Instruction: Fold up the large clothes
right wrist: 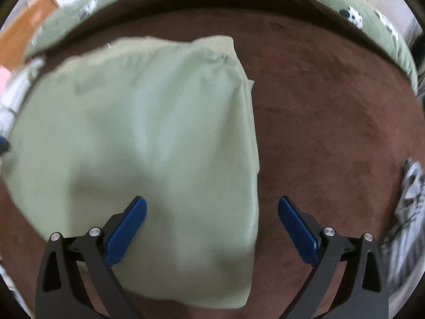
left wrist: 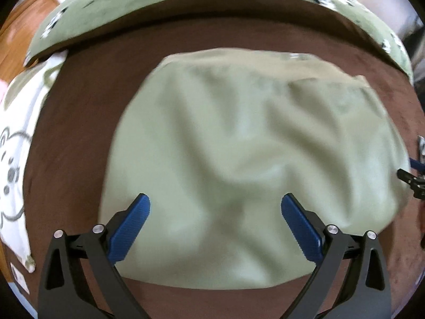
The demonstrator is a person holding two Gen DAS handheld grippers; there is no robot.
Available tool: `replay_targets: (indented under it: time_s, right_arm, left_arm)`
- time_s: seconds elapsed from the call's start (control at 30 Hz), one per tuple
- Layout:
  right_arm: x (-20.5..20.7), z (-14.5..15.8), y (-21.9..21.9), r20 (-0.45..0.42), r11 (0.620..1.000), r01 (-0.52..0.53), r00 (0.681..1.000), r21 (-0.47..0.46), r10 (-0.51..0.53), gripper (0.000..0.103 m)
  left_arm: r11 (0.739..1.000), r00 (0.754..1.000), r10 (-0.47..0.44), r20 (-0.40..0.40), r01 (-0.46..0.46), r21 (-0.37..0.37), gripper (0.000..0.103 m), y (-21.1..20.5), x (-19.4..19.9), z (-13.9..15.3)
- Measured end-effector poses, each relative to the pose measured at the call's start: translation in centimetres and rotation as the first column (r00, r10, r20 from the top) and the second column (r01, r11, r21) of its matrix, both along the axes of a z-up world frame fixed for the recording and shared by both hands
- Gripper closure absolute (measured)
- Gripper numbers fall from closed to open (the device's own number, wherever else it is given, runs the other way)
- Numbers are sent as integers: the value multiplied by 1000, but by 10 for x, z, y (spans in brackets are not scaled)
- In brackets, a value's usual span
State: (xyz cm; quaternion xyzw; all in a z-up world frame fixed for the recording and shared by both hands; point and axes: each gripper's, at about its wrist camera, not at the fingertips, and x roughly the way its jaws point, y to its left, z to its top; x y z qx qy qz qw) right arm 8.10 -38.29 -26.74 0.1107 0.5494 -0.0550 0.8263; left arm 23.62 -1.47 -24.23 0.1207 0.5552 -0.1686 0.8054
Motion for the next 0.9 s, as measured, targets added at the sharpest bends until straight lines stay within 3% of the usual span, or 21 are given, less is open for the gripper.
replay_targets:
  time_s: [0.2,0.37,0.53,0.9]
  right_arm:
    - [-12,-1,-21,13,993,-3,1000,117,2,6]
    - [-19,-27,-32,-4,969,-13,1000,246,15,6]
    - [-27,-37,-38,70,940,11,997,340,-38,5]
    - [-36,-38,-35,166,865,-73,986,496,-12,5]
  left_arm:
    - [995,995,-92,-27,91,-51,6,-82,-5,0]
    - [990,989,-133,-69,129,-52,6,-135,0,-26]
    - [992,988,-123,-94,120,-41,5,-145,0,-55]
    - [990,986,-140,-84,140,-17,5,-154,0,-62]
